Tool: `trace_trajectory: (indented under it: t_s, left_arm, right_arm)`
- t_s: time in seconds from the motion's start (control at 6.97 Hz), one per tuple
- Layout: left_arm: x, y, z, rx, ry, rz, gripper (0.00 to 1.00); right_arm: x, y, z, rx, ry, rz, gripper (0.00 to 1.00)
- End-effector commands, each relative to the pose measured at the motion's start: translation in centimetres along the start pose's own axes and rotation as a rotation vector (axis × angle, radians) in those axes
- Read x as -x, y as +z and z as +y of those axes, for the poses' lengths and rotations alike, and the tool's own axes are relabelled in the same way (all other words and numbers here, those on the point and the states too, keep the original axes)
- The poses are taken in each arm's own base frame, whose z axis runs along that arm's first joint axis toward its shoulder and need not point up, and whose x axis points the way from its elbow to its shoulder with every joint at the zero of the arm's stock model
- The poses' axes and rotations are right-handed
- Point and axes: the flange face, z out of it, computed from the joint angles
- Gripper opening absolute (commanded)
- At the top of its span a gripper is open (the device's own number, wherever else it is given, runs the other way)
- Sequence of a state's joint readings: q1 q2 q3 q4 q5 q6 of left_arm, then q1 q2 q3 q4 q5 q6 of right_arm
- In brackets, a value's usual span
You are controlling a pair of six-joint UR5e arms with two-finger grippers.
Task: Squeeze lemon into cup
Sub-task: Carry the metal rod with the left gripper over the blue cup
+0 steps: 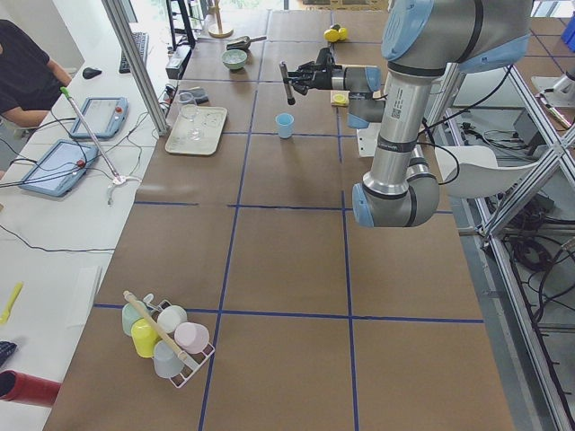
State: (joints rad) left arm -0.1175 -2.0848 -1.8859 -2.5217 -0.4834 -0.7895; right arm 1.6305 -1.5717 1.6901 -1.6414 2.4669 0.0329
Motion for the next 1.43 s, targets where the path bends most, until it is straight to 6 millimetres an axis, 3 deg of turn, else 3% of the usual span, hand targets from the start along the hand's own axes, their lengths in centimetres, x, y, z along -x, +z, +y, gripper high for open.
trace_trajectory:
  t_s: [0.0, 0.29, 0.86, 1.29]
  left_arm:
    - [-2.0, 0.9, 1.2, 0.004, 0.113, 0.002, 0.0]
    - [-1.1, 1.7, 3.5, -0.017, 0.097, -0.008, 0.0]
    - [-0.1, 2.4, 4.7, -0.064, 0.131, -0.084, 0.0]
    - [-1.1, 3.3, 5.9, -0.056, 0.143, -0.083, 0.0]
  right_arm:
    - [0.2, -0.1, 0.1, -0.003, 0.001, 0.0, 1.0]
    - [0.2, -0.2, 0.1, -0.004, -0.001, 0.002, 1.0]
    - [0.3, -0.2, 0.0, -0.005, -0.002, 0.002, 1.0]
    - [0.1, -0.1, 0.1, -0.003, 0.002, 0.002, 1.0]
